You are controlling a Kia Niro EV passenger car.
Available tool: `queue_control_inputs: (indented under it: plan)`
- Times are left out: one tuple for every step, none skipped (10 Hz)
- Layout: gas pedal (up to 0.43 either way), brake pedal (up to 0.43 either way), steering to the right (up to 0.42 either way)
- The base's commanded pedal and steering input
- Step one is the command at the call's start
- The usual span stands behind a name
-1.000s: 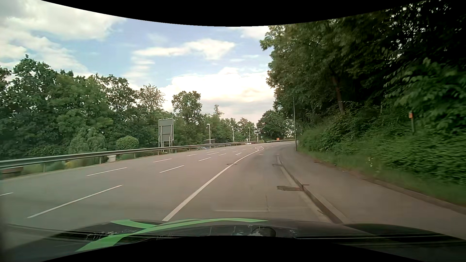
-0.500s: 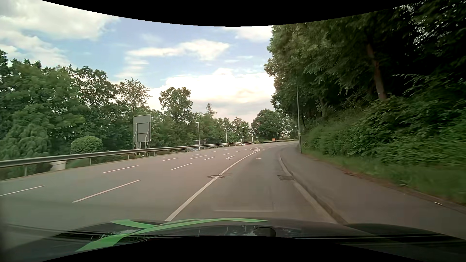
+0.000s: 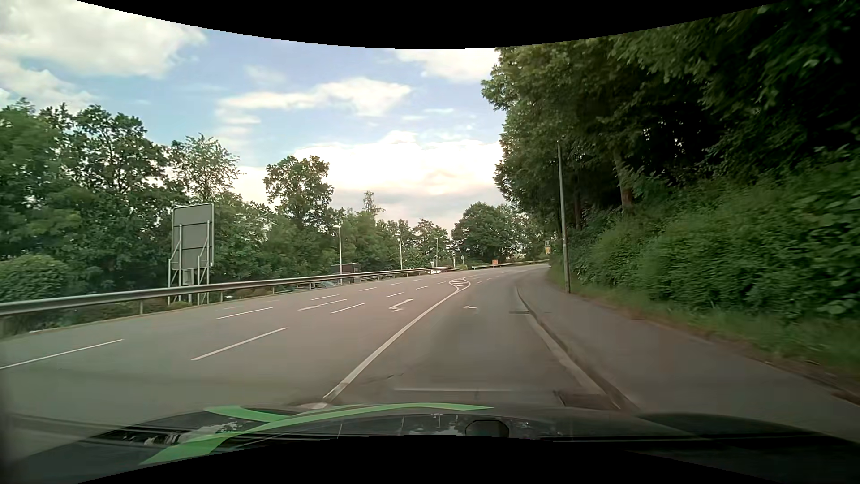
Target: Follow the waypoints while adhering to traffic rules and regulations
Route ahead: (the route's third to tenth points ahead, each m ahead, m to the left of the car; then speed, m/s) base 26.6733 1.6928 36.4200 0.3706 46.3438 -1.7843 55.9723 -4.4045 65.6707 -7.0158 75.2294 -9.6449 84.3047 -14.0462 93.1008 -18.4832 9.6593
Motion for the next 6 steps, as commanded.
queue_control_inputs:
  plan:
    - [0.130,0.000,0.028]
    - [0.130,0.000,0.028]
    - [0.118,0.000,0.028]
    - [0.098,0.000,0.028]
    - [0.110,0.000,0.028]
    - [0.110,0.000,0.028]
